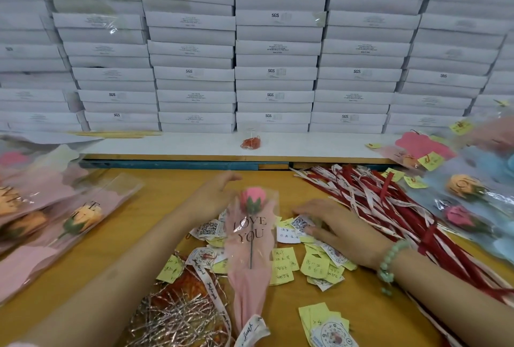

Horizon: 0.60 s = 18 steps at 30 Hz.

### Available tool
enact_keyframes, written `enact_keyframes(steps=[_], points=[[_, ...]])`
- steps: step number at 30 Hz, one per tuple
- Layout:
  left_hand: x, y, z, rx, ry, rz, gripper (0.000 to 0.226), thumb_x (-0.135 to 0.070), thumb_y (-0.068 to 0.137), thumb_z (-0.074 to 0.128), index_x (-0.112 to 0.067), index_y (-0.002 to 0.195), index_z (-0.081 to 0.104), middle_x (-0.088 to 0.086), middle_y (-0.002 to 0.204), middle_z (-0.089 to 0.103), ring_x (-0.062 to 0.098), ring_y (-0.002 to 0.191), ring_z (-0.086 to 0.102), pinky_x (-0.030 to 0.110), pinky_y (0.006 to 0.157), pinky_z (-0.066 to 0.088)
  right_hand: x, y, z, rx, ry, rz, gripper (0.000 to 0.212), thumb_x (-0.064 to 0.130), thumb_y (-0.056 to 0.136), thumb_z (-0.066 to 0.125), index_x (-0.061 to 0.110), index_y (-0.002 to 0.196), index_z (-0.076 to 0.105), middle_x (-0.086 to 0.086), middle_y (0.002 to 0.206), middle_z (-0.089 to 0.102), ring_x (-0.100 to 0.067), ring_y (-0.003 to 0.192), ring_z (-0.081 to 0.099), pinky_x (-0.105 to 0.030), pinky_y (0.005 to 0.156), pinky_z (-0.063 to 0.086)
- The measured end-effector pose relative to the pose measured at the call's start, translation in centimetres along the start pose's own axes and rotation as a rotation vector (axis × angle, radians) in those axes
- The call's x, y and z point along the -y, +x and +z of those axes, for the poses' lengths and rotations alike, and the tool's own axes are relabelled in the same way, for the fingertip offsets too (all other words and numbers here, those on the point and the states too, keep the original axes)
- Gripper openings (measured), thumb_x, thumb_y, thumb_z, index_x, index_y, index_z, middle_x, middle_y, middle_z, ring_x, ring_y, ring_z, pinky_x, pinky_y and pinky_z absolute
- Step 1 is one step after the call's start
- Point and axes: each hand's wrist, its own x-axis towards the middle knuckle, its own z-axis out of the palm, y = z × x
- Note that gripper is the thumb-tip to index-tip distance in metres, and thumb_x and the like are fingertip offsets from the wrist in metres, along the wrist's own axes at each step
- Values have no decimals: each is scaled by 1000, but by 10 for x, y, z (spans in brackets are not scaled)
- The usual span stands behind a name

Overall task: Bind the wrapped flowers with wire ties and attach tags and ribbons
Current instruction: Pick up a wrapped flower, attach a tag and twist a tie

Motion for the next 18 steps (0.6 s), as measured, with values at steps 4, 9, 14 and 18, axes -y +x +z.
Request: enact_keyframes(steps=[4,9,14,18], points=[[1,4,10,68,-26,47,47,-26,104,40,-26,151,29,-5,154,35,2,114,49,12,89,38,-1,0,0,-86,53,31,35,38,92,60,40,126,55,24,112,51,12,102,42,-5,86,33],[4,6,17,86,-65,69,42,-20,103,42,-19,146,38,1,134,53,10,112,51,16,85,41,5,-3,-7,-284,250,147,13,27,82,75,37,88,69,13,86,65,2,71,61,-13,65,48],[12,7,19,-4,-173,62,29,-19,99,51,-20,128,54,-5,108,60,8,100,58,19,83,48,13,-2,-25,-406,480,220,8,26,73,78,23,80,76,-2,59,65,-4,45,51,-15,48,43],[17,7,17,-45,-320,40,17,-14,95,58,-27,104,63,0,99,66,6,82,63,11,61,49,28,8,-32,-292,589,164,9,29,77,76,21,83,77,6,80,75,-8,74,70,-19,65,55]])
